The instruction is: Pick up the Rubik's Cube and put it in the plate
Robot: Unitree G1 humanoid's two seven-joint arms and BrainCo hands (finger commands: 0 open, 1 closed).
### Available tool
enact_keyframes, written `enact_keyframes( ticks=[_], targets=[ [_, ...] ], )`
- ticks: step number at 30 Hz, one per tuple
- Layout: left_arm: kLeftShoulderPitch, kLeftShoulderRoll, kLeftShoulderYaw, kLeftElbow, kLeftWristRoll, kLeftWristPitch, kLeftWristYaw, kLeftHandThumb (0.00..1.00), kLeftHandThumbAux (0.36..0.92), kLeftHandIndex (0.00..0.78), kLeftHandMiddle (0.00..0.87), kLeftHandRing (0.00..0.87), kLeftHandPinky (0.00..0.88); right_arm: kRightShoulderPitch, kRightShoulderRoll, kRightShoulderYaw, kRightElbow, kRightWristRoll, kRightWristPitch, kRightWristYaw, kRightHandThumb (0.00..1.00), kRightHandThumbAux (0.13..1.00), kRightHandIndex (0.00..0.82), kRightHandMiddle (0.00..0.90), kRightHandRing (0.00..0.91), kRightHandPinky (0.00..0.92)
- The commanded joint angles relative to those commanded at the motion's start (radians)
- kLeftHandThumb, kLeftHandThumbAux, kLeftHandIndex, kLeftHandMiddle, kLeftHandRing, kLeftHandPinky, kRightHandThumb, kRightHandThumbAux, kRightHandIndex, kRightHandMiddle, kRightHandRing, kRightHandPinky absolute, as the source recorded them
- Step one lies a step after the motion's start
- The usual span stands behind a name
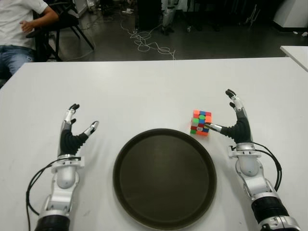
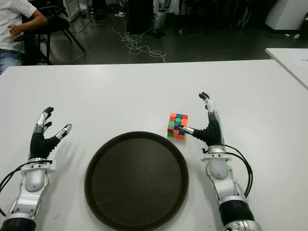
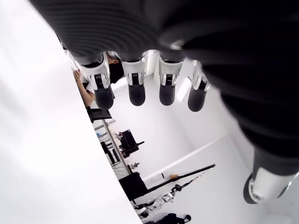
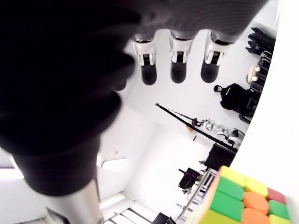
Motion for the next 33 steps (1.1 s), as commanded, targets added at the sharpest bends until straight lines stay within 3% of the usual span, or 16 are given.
enact_keyframes(
  ticks=[33],
  targets=[
    [0.003, -0.014, -0.007, -0.011, 0.011, 0.010, 0.023, 0.000, 0.613, 0.000, 0.000, 0.000, 0.018, -0.004, 0.009, -0.004, 0.018, 0.012, -0.005, -0.001, 0.000, 0.906, 0.009, 0.005, 0.000, 0.021]
  ],
)
